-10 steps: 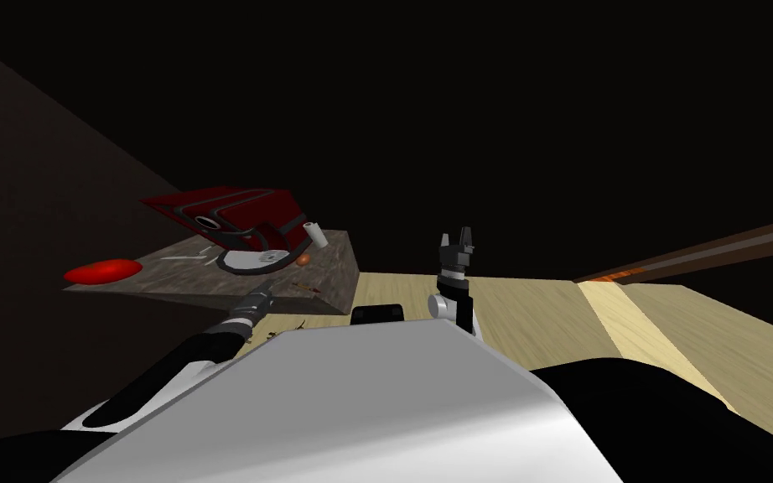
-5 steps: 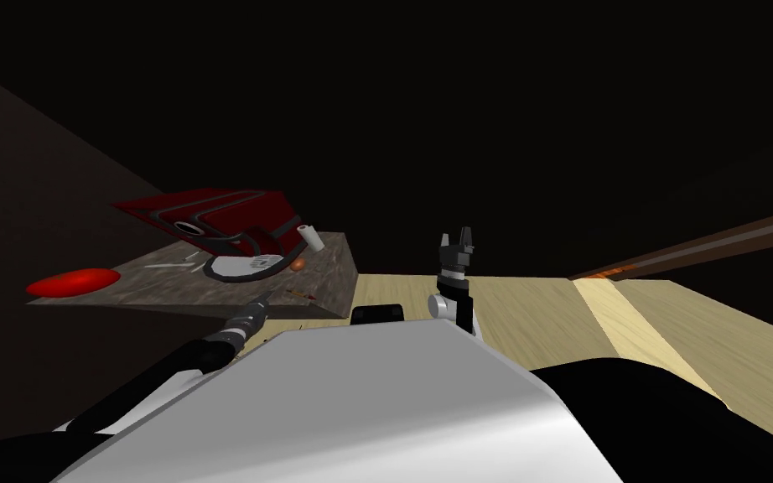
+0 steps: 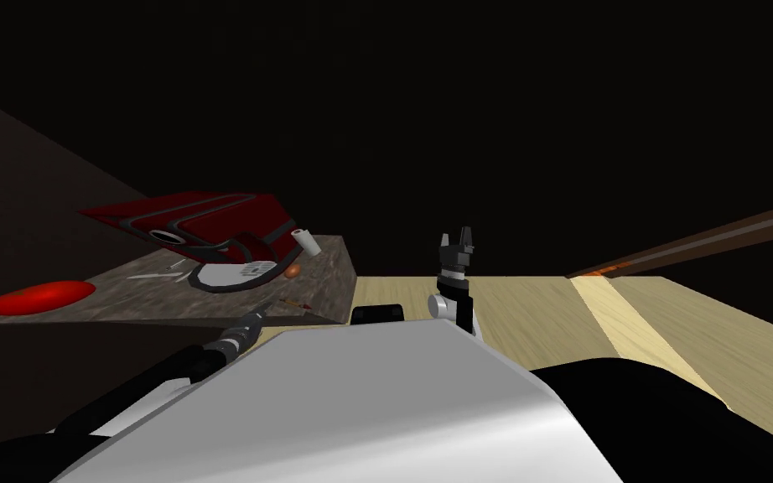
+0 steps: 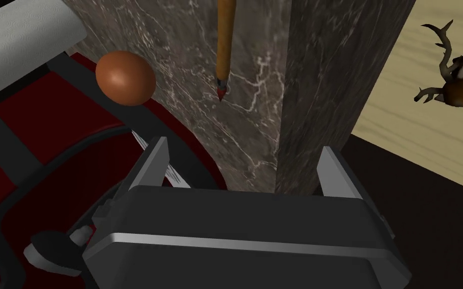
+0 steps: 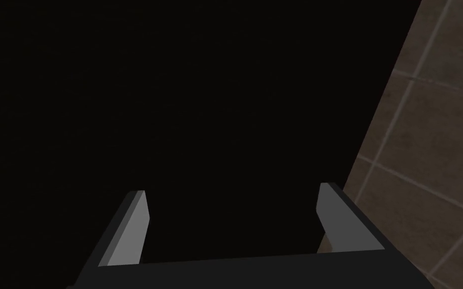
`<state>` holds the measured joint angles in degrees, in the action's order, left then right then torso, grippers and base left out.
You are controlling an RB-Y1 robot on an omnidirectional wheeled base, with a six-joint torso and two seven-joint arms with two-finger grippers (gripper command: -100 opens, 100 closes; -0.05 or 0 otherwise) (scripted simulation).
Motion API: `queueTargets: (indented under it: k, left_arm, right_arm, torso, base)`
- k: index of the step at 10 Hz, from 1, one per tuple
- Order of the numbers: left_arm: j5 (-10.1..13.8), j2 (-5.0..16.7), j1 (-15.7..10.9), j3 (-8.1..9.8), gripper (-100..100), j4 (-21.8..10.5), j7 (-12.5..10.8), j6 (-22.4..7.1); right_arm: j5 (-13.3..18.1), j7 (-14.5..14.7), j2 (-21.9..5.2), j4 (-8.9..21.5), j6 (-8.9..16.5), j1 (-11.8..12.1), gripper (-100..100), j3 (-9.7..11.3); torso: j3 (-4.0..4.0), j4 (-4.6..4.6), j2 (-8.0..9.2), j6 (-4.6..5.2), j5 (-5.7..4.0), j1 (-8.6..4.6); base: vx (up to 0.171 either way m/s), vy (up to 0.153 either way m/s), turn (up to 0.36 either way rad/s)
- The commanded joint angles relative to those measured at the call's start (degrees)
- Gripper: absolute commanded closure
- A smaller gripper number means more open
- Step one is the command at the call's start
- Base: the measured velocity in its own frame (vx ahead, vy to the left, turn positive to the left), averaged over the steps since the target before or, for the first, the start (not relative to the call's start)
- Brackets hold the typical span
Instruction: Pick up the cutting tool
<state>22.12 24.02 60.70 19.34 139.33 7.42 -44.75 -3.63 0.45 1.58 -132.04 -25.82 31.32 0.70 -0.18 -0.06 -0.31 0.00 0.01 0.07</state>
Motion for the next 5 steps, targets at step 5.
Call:
queueTargets:
  k: [5]
  left_arm:
    - [3.4,3.3,2.4,0.28,-100,0.8,-0.2,-7.4]
  right_arm:
    - [0.0,0.0,0.0,0.0,0.0,0.0,0,0.0]
  torso:
    - [0.03,0.01,0.05,0.00,0.00,0.00]
  base:
    - [0.069,0.012,-0.031]
